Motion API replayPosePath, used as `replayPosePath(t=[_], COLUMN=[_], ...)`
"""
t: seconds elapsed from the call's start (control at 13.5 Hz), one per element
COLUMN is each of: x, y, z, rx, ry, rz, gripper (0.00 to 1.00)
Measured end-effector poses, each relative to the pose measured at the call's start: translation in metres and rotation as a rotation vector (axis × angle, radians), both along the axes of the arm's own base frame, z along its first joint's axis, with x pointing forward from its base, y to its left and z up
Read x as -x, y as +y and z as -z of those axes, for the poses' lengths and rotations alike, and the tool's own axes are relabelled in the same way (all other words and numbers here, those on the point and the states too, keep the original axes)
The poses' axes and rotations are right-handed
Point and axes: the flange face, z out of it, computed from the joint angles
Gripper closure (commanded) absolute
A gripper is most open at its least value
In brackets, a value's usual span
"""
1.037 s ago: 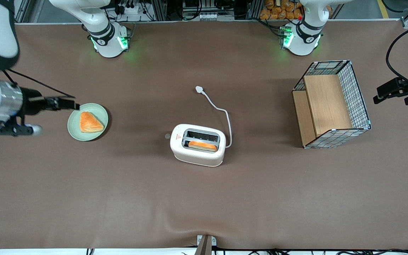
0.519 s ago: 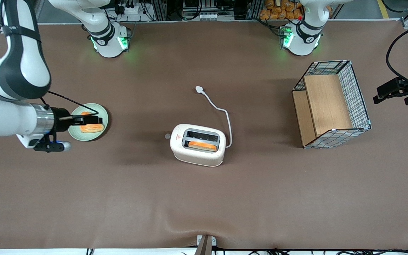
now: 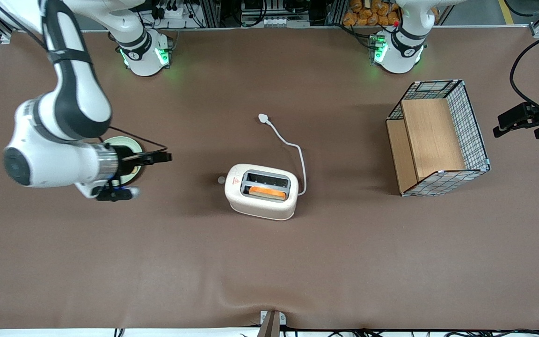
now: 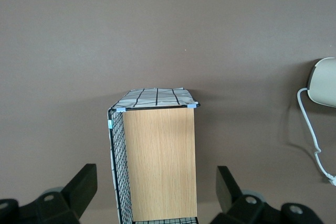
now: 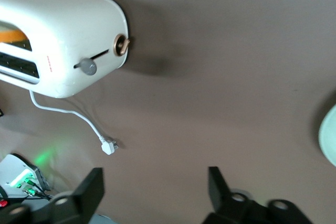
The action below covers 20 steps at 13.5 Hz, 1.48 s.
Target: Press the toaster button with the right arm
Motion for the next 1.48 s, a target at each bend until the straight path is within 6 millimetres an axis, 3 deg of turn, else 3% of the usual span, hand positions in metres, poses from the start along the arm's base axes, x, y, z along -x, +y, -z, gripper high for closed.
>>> replayPosePath(t=[0.22,0.3,0.59,0.96,1.48], x=[0.009,0.010,0.009,-0.006,-0.006], y=[0.028,0.034,0.049,0.054,0.092], z=[0.014,0.015,0.031,0.031,0.059], rx=[-0.009,-0.011,-0.025,-0.074,-0.081], ry=[-0.008,-0.011,-0.055,-0.145,-0.195], rz=[-0.016,-0.019,0.008,0.091,0.107], gripper=[0.97,1.00,1.00,1.00,1.00])
